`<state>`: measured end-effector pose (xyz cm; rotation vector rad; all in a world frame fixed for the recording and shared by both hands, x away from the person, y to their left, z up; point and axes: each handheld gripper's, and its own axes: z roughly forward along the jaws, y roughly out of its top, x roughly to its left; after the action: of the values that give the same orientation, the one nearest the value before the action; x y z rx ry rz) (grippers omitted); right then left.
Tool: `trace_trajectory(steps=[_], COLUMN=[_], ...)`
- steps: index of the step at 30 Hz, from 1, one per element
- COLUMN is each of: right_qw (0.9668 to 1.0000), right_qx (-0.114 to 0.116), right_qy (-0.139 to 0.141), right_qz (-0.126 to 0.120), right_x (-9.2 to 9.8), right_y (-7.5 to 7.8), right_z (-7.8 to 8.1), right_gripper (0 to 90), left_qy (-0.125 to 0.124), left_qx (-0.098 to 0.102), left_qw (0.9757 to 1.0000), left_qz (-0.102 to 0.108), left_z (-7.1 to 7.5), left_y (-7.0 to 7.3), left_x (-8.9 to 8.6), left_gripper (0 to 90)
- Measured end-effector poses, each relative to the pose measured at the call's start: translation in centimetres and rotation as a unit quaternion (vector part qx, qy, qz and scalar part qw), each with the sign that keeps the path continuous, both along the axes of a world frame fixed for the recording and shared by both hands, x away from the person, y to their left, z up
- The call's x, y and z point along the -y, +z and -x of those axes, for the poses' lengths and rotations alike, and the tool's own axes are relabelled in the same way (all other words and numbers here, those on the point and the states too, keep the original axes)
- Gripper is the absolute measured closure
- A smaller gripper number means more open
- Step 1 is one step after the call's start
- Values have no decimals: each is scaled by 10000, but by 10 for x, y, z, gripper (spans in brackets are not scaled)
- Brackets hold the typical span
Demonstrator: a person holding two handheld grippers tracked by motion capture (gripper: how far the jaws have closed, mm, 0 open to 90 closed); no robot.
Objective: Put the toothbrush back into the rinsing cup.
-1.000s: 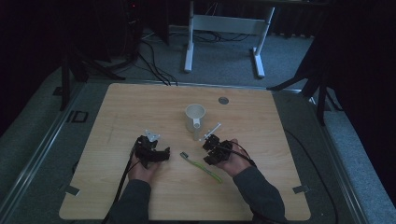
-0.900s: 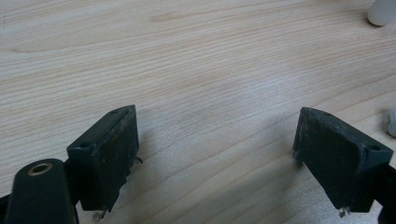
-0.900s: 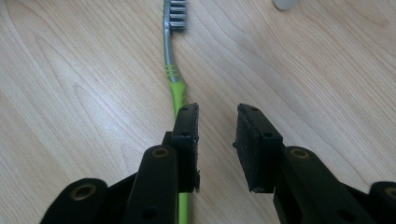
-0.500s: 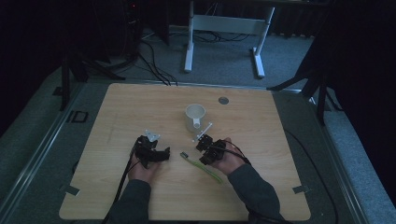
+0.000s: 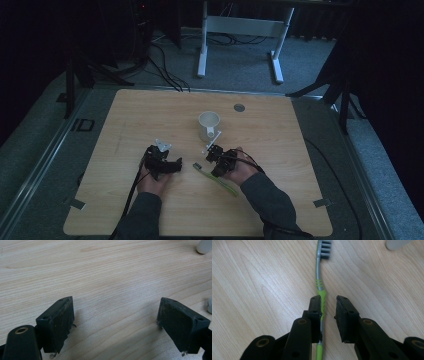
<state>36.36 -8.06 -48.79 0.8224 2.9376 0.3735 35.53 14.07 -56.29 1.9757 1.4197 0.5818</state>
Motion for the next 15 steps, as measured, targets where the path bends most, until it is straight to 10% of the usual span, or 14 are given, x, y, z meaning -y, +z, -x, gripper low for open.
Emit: trace_trajectory(steps=[15], right_qw=[9995], right_qx=[-39], right_qy=[267], right_qz=[132], right_x=[-8], right_y=[-2], right_z=[-1], right_gripper=[751], left_qy=[-3], left_qx=[-2], left_qw=[10000], left_qz=[-1], left_z=[0], left_y=[0], left_x=[0], left_gripper=[145])
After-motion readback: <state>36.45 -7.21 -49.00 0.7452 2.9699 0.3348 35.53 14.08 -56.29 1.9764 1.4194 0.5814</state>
